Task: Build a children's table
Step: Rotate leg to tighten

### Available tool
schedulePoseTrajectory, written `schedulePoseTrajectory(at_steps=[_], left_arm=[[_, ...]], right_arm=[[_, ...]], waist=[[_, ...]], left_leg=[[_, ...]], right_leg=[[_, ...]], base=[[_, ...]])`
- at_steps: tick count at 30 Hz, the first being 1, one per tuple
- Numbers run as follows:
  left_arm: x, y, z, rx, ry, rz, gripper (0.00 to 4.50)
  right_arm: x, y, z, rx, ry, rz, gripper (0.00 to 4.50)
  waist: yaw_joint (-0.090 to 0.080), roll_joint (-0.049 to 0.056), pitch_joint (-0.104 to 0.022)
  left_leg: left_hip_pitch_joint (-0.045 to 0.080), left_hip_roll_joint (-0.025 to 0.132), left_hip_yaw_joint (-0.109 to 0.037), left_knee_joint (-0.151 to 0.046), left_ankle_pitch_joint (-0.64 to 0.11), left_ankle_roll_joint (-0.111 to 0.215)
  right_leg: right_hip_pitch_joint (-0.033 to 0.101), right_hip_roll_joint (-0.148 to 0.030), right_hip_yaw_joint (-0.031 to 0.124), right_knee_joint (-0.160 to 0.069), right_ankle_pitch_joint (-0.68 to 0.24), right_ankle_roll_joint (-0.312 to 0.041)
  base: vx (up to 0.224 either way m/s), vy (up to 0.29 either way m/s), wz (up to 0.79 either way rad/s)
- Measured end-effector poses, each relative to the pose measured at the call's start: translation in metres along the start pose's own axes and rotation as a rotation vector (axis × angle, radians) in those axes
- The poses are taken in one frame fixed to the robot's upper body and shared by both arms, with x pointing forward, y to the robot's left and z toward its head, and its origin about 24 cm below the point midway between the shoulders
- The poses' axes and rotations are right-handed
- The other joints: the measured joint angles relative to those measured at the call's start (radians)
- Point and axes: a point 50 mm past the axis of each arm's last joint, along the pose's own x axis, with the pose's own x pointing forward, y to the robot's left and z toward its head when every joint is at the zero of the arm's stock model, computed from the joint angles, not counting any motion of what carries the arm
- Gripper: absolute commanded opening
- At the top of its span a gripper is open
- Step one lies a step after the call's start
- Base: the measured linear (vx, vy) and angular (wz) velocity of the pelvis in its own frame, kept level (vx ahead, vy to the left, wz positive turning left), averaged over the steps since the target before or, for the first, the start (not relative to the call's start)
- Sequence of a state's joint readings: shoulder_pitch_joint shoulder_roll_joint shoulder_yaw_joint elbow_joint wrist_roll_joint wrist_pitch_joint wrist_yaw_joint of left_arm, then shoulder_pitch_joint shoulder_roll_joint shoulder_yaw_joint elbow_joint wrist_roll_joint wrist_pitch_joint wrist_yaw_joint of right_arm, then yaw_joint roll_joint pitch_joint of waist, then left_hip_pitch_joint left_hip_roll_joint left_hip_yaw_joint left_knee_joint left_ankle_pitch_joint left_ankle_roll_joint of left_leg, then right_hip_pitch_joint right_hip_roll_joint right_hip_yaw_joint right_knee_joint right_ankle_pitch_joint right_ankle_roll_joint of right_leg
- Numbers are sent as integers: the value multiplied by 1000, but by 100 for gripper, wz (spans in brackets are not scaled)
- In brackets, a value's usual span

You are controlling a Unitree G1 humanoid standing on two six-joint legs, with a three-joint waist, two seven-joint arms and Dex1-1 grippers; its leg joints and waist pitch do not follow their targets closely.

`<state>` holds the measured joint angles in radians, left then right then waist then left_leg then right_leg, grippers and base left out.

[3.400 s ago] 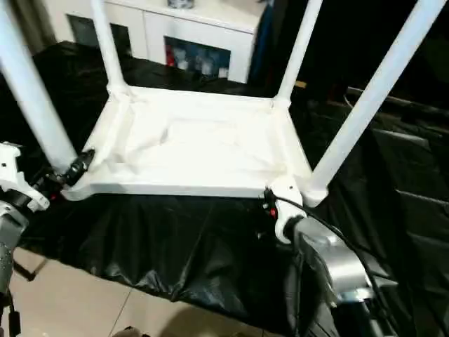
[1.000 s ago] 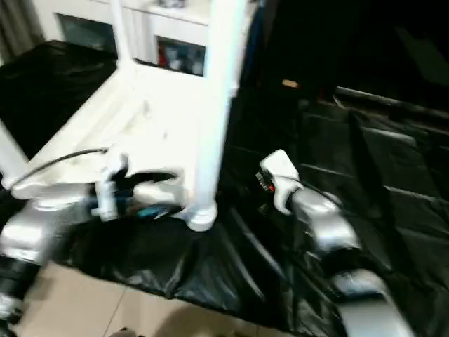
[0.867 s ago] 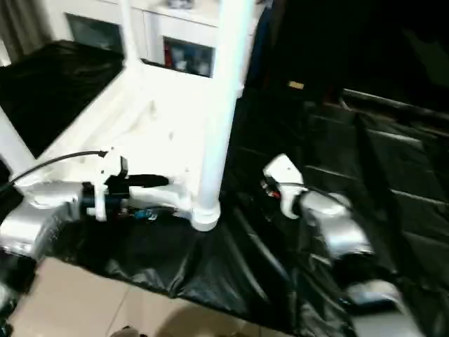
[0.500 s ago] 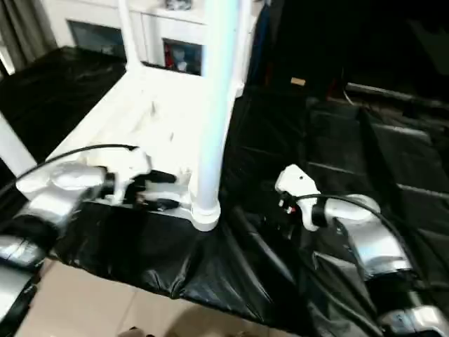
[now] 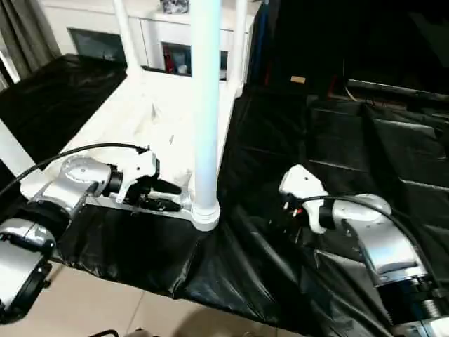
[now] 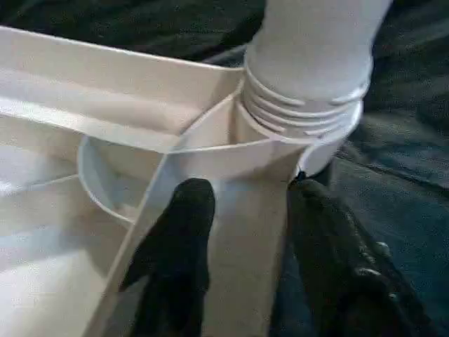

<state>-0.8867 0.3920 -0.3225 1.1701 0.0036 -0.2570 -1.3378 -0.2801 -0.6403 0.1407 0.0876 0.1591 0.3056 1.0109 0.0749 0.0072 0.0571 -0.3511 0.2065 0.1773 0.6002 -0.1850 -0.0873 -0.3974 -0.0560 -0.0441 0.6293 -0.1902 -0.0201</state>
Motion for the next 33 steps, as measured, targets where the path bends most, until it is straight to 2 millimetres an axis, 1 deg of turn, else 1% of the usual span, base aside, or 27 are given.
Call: schedulePoseTrajectory(at_steps=[1, 2, 3, 6, 8, 10, 11, 13, 15, 17, 18, 19, 21, 23, 27, 29, 31, 33], left_arm=[[-1, -1, -2, -15, 14, -20, 166], [-1, -2, -4, -28, 25, -32, 156], [-1, -3, -7, -40, 34, -44, 132], [-2, -4, -11, -70, 45, -59, 120], [-2, -4, -11, -69, 52, -61, 94], [-1, -4, -12, -52, 70, -44, 79], [-1, -4, -13, -43, 80, -40, 79], [1, -4, -12, -20, 90, -34, 51], [1, -3, -12, -13, 101, -38, 38], [1, -3, -12, -9, 111, -45, 26], [1, -3, -12, -12, 111, -46, 26], [1, -3, -11, -23, 113, -50, 16], [0, -3, -12, -67, 111, -59, 11], [4, -2, -10, -115, 87, -51, 3], [14, -2, -6, -136, 43, -27, 1], [23, -4, -2, -126, 13, -19, 1], [30, -5, 1, -105, 0, -21, 1], [34, -8, 2, -75, -15, -11, 1]], right_arm=[[0, 1, -1, 5, 4, 1, 450], [0, 1, -1, 8, 6, 1, 450], [-1, 1, -1, 10, 8, 0, 450], [-3, 0, -2, 9, 20, -6, 450], [-6, -2, -1, 4, 24, -16, 450], [-8, -2, 1, 0, 25, -20, 450], [-8, -1, 1, -2, 25, -20, 450], [-8, -1, 2, -2, 25, -20, 450], [-8, -1, 2, -5, 24, -20, 450], [-8, -1, 2, -4, 25, -21, 450], [-8, -1, 2, -3, 25, -22, 450], [-8, -1, 2, -3, 25, -24, 450], [-8, -1, 3, -1, 22, -26, 450], [-4, 0, 3, 6, 5, -27, 450], [4, 5, 5, 26, -30, -15, 450], [13, 8, 6, 50, -64, -21, 450], [23, 12, 7, 70, -87, -18, 450], [30, 14, 5, 92, -101, -28, 450]], waist=[[-1, 2, 0], [-3, 4, 0], [-5, 5, 1], [-10, 6, 1], [-13, 7, 0], [-17, 7, 0], [-18, 8, 0], [-19, 10, 0], [-19, 12, 0], [-24, 13, 1], [-28, 13, 1], [-34, 13, 1], [-43, 13, 1], [-47, 13, 1], [-46, 14, 1], [-41, 13, 1], [-35, 14, 1], [-29, 14, 0]], left_leg=[[0, 0, 0, 0, 0, 0], [0, 0, 0, 0, 0, 0], [0, 0, 0, 0, 0, 0], [-1, 0, -1, 0, 0, 0], [-2, 0, -1, 0, -1, 1], [-2, 0, -1, 0, -1, 2], [-3, 0, -1, 0, -1, 2], [-3, 0, -1, 0, -2, 3], [-2, 0, -1, 1, -2, 3], [-2, 0, -1, 1, -2, 3], [-2, 0, -1, 1, -2, 3], [-2, 0, -1, 0, -2, 3], [-2, 0, -1, 0, -2, 3], [-4, 0, -1, -1, -3, 4], [-6, 0, -1, -1, -3, 4], [-6, 0, -1, -1, -3, 4], [-5, -1, 0, -1, -3, 5], [-5, -1, 0, -1, -4, 6]], right_leg=[[0, 0, 0, 0, 0, 0], [0, 0, 0, 0, 0, 0], [0, 0, 0, 0, 0, 0], [0, 0, -1, -1, 0, 0], [0, 0, -1, -2, 0, 0], [0, 0, -1, -4, 0, 0], [0, 0, -1, -4, 0, 0], [1, 0, -1, -5, 0, 0], [1, 0, -1, -5, 0, 0], [2, 0, -1, -5, 0, 0], [2, 0, -1, -5, 0, 0], [1, 0, -1, -5, 0, 0], [1, 0, -1, -5, 0, 0], [1, 0, -1, -5, 0, 0], [0, 0, -1, -6, 0, 0], [0, 0, -1, -6, 0, 0], [0, -1, -1, -7, 0, 0], [0, -1, -1, -7, 0, 0]], base=[[0, 0, 0], [0, 0, 0], [0, 0, 0], [0, 0, 0], [0, 0, 0], [0, 0, 0], [0, 0, 0], [0, 0, 0], [0, 0, 0], [0, 0, 0], [0, 0, 0], [0, 0, 0], [0, 0, 0], [0, 0, 0], [0, 0, 0], [0, 0, 0], [0, 0, 0], [0, 0, 0]])
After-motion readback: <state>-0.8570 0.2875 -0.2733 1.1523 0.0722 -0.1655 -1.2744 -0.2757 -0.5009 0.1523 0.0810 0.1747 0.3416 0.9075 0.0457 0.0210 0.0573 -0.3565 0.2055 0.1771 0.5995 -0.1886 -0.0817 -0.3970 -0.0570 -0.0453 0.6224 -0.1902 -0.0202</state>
